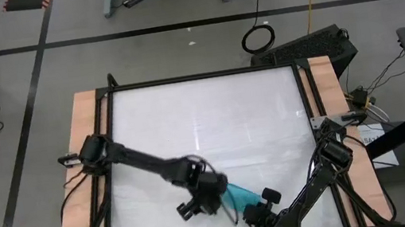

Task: Roll towel
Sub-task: Roll the blue towel

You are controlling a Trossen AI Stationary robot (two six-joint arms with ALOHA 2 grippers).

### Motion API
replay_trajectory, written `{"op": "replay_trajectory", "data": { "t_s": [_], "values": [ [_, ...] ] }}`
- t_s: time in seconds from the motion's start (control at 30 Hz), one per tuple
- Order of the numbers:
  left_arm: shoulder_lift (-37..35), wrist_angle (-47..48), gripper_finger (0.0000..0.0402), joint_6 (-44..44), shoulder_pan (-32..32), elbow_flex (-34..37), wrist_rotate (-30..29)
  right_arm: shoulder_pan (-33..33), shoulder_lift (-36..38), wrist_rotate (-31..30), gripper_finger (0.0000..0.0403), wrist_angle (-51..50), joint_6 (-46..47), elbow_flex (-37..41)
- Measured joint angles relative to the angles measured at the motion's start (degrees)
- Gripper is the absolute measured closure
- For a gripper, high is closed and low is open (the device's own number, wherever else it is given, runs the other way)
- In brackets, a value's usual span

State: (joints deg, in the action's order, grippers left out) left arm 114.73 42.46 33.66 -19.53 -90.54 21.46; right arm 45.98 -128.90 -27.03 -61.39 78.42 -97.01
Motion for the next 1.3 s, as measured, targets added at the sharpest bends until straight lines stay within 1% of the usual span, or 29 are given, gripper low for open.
{"op": "replay_trajectory", "data": {
  "t_s": [0.17,0.27,0.4,0.57,0.9,1.1,1.3],
  "values": [
    [0.6,-6.4,0.0186,1.8,-3.4,5.1,-9.7,-0.3,0.0,0.2,0.0366,-0.1,0.0,0.0],
    [0.6,-10.3,0.0186,1.7,-2.8,6.8,-11.9,-0.3,0.0,0.5,0.0366,-0.1,-0.1,0.0],
    [0.5,-11.3,0.0187,1.9,-2.2,7.0,-12.1,-0.3,0.0,0.6,0.0366,0.2,0.0,0.0],
    [0.5,-12.8,0.0187,5.2,-1.9,7.0,-13.1,-0.3,0.0,0.7,0.0366,0.2,0.3,0.0],
    [0.4,-15.3,0.0187,6.1,1.6,7.0,-13.3,-0.3,0.0,0.9,0.0366,0.7,0.5,0.0],
    [2.9,-15.5,0.0187,6.1,5.0,7.0,-10.0,-0.3,0.0,0.9,0.0366,1.2,0.7,0.1],
    [7.2,-15.3,0.0187,5.9,7.1,6.8,-7.8,-0.5,0.0,0.4,0.0366,0.3,0.6,0.1]
  ]
}}
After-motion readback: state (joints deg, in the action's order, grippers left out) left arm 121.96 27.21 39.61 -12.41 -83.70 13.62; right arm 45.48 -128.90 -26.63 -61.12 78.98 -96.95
